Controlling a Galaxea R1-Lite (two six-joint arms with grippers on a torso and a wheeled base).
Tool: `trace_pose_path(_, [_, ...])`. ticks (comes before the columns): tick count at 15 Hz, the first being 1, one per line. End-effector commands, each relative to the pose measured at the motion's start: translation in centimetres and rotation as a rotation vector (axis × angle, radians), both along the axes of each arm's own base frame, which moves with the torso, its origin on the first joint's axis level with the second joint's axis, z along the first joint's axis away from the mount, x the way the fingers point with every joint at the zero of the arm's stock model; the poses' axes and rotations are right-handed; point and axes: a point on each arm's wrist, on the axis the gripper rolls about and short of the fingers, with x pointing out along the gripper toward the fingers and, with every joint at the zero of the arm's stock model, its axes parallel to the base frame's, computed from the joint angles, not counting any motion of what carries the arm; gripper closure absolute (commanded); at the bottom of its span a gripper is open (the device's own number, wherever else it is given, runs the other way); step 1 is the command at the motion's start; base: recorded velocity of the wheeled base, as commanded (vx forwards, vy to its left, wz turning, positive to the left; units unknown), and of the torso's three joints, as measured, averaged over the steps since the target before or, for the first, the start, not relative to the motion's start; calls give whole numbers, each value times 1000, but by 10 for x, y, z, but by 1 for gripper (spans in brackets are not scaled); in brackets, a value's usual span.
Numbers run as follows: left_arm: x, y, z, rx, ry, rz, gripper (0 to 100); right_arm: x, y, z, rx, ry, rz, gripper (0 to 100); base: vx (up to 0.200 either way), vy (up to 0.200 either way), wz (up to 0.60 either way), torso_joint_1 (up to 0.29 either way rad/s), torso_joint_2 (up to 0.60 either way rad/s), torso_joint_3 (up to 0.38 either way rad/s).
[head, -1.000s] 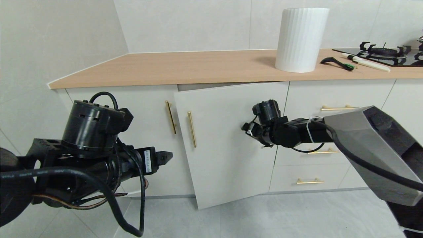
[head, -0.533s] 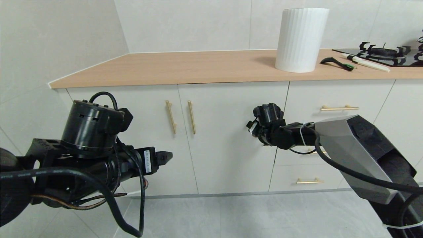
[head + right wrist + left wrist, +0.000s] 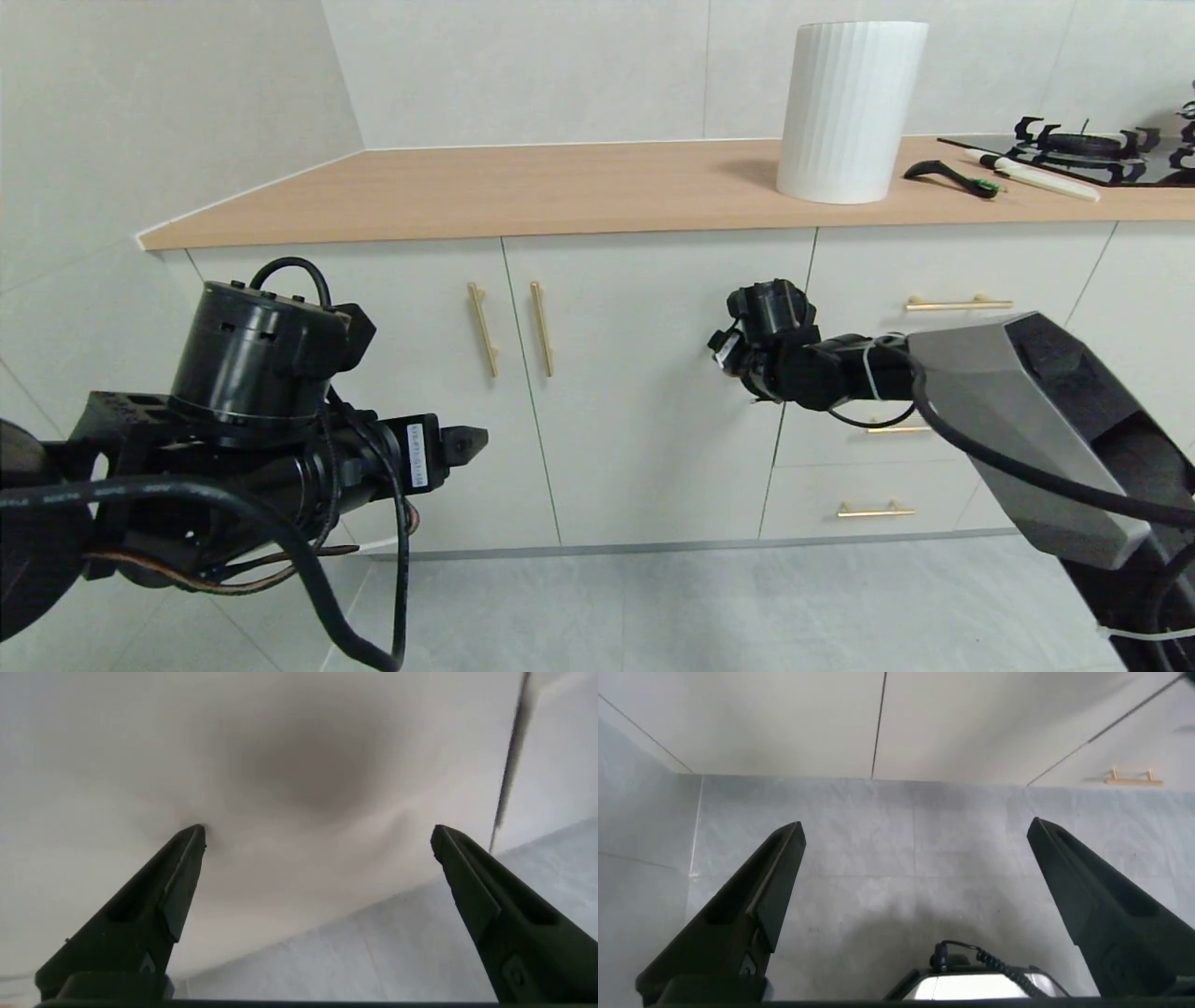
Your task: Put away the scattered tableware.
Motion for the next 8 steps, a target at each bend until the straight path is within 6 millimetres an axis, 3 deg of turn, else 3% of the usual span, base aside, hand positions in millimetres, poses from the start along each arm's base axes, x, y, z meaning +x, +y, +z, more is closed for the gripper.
trace_pose_path(1, [-5,4,7,-12,-26,4,0,-42,-11,51,5,-9,19,0,0,0,0,0,0,0])
trace_pose_path(2, [-12,8,12,-20,-46,5,0,-63,-21,69,-1,-9,21,0,0,0,0,0,0,0])
trace_pose_path(4, [-41,25,21,15,-112,19,0,-123,-53,115,-38,-38,36,0,0,0,0,0,0,0])
trace_pose_path(5, [-54,33,23,19,-137,33,0,-148,-65,126,-55,-46,42,0,0,0,0,0,0,0])
trace_pose_path(6, [-79,47,21,21,-171,47,0,-198,-90,137,-118,-55,62,0,0,0,0,0,0,0])
trace_pose_path(7, [-79,47,21,21,-171,47,0,-198,-90,137,-118,-55,62,0,0,0,0,0,0,0])
trace_pose_path(8, [-119,73,16,51,-255,85,0,-271,-126,145,-211,-104,74,0,0,0,0,0,0,0])
